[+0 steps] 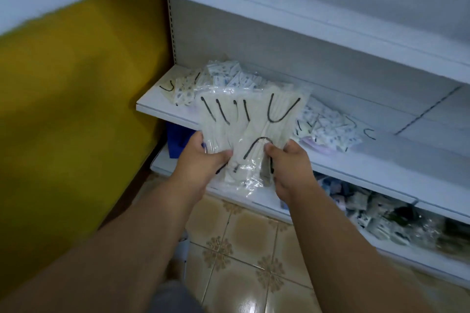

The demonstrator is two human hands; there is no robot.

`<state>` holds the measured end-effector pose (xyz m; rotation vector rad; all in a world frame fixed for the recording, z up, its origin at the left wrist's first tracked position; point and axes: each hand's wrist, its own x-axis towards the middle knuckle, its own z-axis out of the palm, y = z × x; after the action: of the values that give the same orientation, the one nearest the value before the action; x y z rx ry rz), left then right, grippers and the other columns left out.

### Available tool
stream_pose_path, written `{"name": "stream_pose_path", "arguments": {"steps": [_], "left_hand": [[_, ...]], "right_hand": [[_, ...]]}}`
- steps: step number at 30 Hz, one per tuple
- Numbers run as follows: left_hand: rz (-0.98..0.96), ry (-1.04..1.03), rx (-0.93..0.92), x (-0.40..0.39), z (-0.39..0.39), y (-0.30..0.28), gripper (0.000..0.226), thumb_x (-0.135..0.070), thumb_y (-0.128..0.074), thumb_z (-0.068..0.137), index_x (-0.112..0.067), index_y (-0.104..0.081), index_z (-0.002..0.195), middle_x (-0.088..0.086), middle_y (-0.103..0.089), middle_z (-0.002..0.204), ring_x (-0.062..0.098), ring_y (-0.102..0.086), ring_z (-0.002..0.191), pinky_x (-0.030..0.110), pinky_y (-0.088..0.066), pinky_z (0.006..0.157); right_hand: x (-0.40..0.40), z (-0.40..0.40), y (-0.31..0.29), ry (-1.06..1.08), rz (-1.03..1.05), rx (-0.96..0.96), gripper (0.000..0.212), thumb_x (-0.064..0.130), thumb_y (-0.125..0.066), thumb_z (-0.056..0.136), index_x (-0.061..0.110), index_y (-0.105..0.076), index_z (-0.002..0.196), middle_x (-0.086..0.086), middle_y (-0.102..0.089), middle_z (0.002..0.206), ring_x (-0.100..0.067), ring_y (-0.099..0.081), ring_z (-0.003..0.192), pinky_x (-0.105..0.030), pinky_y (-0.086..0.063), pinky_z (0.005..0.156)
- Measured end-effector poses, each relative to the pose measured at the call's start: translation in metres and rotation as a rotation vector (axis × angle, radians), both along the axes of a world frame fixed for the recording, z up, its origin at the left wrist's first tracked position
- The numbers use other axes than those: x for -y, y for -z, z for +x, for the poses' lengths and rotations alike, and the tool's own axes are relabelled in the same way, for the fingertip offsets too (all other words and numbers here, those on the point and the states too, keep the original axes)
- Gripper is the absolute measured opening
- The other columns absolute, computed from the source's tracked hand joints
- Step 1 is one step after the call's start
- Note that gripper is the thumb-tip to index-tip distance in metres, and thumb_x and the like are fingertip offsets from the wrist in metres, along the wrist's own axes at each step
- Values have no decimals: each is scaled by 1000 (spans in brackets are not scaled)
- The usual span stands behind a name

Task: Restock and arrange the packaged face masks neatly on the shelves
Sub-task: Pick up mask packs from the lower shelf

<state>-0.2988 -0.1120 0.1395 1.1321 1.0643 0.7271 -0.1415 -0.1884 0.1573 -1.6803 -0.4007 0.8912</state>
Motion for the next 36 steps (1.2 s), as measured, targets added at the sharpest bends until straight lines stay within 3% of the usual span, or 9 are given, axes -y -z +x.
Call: {"name": "stream_pose_path", "arguments": {"steps": [2, 5, 8, 12, 15, 18, 24, 31, 36], "left_hand": [[18, -10, 23, 13, -1, -27, 28, -17, -74, 90, -25, -61, 113, -4, -74, 103, 15, -72, 94, 37, -62, 78], [40, -3, 77, 18, -3, -62, 22, -17, -64, 95, -29, -61, 113, -3, -75, 105, 24, -73, 98, 55, -59, 86], [58, 27, 116, 12, -10, -85, 35, -7, -58, 97, -38, -61, 113, -3, -76, 106, 21, -73, 99, 51, -58, 88], [54, 39, 155, -11, -18, -111, 37, -5, -57, 99, -41, -59, 110, -2, -74, 106, 19, -73, 97, 43, -61, 83], [96, 43, 115, -40, -24, -125, 38, -6, -59, 98, -44, -57, 105, -7, -73, 106, 19, -71, 98, 47, -61, 82], [185, 31, 94, -82, -28, -141, 37, -7, -62, 95, -42, -58, 107, -9, -74, 106, 17, -71, 99, 47, -60, 86], [266, -2, 46, -150, -12, -170, 23, -11, -65, 93, -30, -58, 104, -2, -73, 101, 22, -71, 94, 49, -59, 85], [367, 121, -31, -217, 55, -206, 36, -25, -83, 78, -29, -60, 105, -5, -75, 97, 18, -73, 89, 44, -60, 81], [443, 122, -139, -277, 107, -233, 11, -20, -62, 93, -27, -64, 101, -2, -71, 98, 20, -68, 94, 41, -57, 87]], "right_hand": [[16, -4, -25, 48, 36, 13, 17, 15, -64, 93, -1, -60, 92, -16, -66, 79, -28, -64, 75, -54, -58, 79], [24, -8, -58, 138, 91, 36, 20, 17, -64, 95, 15, -57, 76, -1, -62, 68, -22, -60, 69, -44, -56, 74], [20, -13, -86, 180, 144, 47, 21, 22, -63, 93, 20, -50, 77, 0, -53, 62, -21, -52, 62, -44, -52, 69], [-3, -25, -115, 105, 157, 73, 20, 17, -63, 97, 17, -55, 78, 7, -57, 52, -12, -54, 50, -29, -45, 55], [-33, -39, -129, 34, 143, 71, 8, 9, -72, 90, 16, -67, 90, 2, -75, 77, -18, -71, 74, -35, -58, 68], [-72, -44, -142, 82, 153, 109, 7, 7, -68, 92, 13, -69, 96, -3, -76, 86, -19, -72, 81, -30, -55, 67], [-126, -35, -172, 192, 141, 257, 10, 14, -61, 97, 9, -61, 88, 2, -65, 63, -10, -60, 53, -17, -46, 43], [-191, 37, -206, 227, 121, 410, 23, 16, -61, 95, 16, -44, 79, 0, -50, 73, -17, -49, 64, -26, -36, 51], [-249, 100, -231, 137, 69, 412, 16, 13, -62, 94, 10, -49, 84, -6, -55, 80, -21, -53, 71, -28, -44, 57]]}}
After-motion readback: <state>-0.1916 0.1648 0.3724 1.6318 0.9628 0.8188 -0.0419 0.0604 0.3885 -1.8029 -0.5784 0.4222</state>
